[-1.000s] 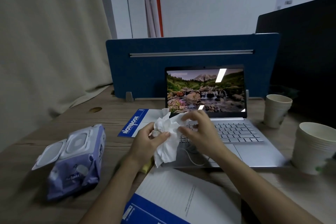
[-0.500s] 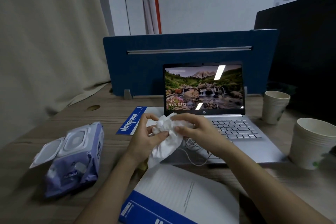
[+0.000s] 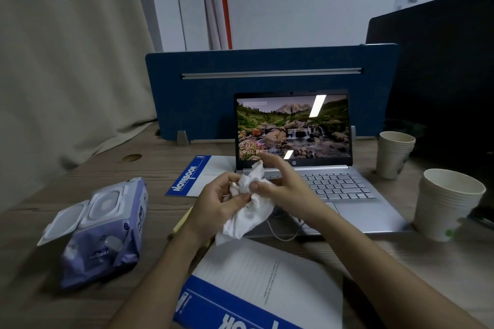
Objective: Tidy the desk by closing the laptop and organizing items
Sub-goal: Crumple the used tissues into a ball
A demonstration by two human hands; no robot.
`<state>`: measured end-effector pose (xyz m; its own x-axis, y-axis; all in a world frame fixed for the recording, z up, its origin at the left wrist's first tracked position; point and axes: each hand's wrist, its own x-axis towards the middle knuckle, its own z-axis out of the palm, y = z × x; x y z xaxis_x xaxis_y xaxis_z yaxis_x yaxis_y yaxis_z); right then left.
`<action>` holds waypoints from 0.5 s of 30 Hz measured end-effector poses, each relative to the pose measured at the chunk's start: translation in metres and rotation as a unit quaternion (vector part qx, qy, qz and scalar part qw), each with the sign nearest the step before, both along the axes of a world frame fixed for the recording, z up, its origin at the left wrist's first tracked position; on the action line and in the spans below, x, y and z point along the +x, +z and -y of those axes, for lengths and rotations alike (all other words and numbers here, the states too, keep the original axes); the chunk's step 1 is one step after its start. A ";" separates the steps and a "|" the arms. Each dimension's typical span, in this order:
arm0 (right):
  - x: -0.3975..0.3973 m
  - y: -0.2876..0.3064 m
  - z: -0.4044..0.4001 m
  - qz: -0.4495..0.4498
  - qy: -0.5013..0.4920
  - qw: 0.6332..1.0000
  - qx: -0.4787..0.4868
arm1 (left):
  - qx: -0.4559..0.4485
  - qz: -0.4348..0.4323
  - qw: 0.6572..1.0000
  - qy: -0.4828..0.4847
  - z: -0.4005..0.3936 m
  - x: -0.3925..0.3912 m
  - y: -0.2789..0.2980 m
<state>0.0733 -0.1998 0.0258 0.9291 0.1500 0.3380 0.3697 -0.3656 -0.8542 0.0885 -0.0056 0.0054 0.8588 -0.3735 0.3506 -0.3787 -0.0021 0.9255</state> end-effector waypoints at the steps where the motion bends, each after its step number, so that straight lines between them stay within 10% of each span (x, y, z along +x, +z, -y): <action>1: -0.001 0.001 0.004 -0.009 0.011 1.000 0.015 | -0.002 -0.009 1.000 -0.003 0.001 -0.002 0.000; 15: -0.065 0.016 0.045 0.122 -0.045 0.991 -0.009 | 0.073 -0.012 0.996 0.056 0.040 -0.048 0.024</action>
